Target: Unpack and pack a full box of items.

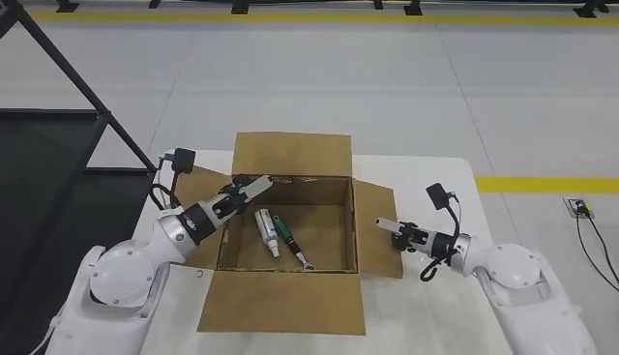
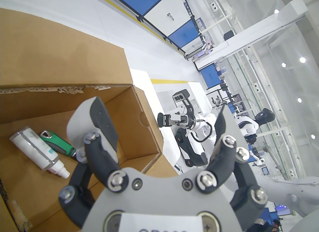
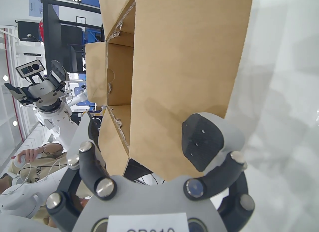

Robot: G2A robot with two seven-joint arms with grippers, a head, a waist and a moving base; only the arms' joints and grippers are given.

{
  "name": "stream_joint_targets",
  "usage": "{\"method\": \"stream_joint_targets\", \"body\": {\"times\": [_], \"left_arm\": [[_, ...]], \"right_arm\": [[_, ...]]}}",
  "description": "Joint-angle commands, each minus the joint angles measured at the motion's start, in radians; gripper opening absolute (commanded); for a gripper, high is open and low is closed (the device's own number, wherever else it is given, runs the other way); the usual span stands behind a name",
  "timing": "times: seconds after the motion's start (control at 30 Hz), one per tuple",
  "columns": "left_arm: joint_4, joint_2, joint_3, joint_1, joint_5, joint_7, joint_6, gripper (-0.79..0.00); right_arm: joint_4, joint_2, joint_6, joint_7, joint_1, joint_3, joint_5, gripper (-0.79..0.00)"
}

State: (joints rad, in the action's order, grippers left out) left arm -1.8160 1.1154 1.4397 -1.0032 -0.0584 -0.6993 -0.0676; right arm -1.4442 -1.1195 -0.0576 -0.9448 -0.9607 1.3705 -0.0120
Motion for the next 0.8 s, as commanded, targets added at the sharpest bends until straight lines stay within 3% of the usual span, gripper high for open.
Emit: {"method": "stream_joint_targets", "body": {"times": [0.0,0.07,0.13,0.23,0.5,0.77], "left_arm": [[0.000,-0.001,0.003,-0.002,0.000,0.002,-0.002,0.000],[-0.002,-0.002,0.008,-0.004,0.002,0.007,-0.005,0.000],[-0.007,-0.004,0.022,-0.013,0.008,0.016,-0.010,0.000],[-0.021,-0.006,0.043,-0.032,0.021,0.029,-0.022,0.000],[-0.065,-0.013,0.119,-0.107,0.058,0.084,-0.054,0.000],[-0.103,-0.016,0.235,-0.235,0.140,0.181,-0.099,0.000]], "right_arm": [[-0.006,0.002,-0.004,0.012,-0.003,0.010,0.000,0.000],[-0.027,0.005,-0.017,0.035,-0.007,0.021,-0.010,0.000],[-0.093,0.006,-0.101,0.105,-0.022,0.045,-0.006,0.000],[-0.157,0.011,-0.198,0.119,-0.037,0.062,-0.019,0.000],[-0.324,0.006,-0.194,0.108,0.043,-0.034,-0.115,0.000],[-0.312,-0.033,-0.077,0.035,0.292,-0.305,-0.272,0.000]]}}
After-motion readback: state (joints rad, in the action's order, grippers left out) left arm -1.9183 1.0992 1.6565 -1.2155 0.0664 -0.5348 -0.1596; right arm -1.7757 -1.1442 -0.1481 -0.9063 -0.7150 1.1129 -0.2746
